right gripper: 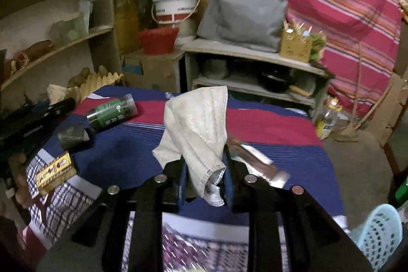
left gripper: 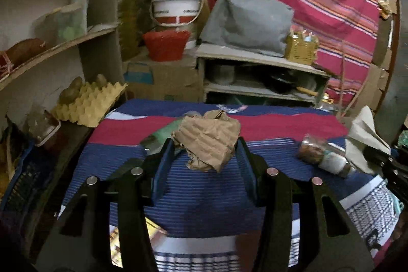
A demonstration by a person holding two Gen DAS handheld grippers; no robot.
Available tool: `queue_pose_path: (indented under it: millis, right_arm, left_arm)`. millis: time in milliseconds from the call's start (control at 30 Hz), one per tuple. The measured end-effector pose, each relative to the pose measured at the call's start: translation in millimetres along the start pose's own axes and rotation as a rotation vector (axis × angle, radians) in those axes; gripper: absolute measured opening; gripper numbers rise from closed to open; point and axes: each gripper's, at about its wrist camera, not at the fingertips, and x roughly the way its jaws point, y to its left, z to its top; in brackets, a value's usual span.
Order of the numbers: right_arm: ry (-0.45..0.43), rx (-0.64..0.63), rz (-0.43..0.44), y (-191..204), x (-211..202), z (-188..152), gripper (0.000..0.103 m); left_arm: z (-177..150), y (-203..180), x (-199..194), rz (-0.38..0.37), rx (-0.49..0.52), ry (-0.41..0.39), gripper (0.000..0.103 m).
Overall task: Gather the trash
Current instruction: 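Carry the brown paper and beige cloth with both tools over the basket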
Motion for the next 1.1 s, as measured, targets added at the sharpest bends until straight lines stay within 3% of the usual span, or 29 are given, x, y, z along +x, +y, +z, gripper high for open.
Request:
queue_pose_path:
  millis: [200, 600, 900, 1100]
  right_arm:
    - [-0.048, 0.046, -0.044, -44.7, -56.4, -24.9, 0.025]
    - [-0.088, 0.193, -0.169, -135.1, -129.2, -96.0, 0.025]
    - [-0.113, 0.305, -0.27, -193.6, -163.6, -140.1, 0.025]
    - [-0.124, 0.363, -0.396, -225.3, -182.7, -157.1, 0.025]
  left_arm:
    - [-9.7, -54.8, -33.5, -0.045, 0.064, -0.049, 0.049]
    - [-57.7, -186.6, -51.5, -0.194, 0.138, -0.019, 0.049]
    - [-72.9, -269.9, -52.6, -0.259, 0.238, -0.016, 0.049]
    - [-77.7, -323.7, -58.7, -0.365, 0.304, -0.029, 0.049]
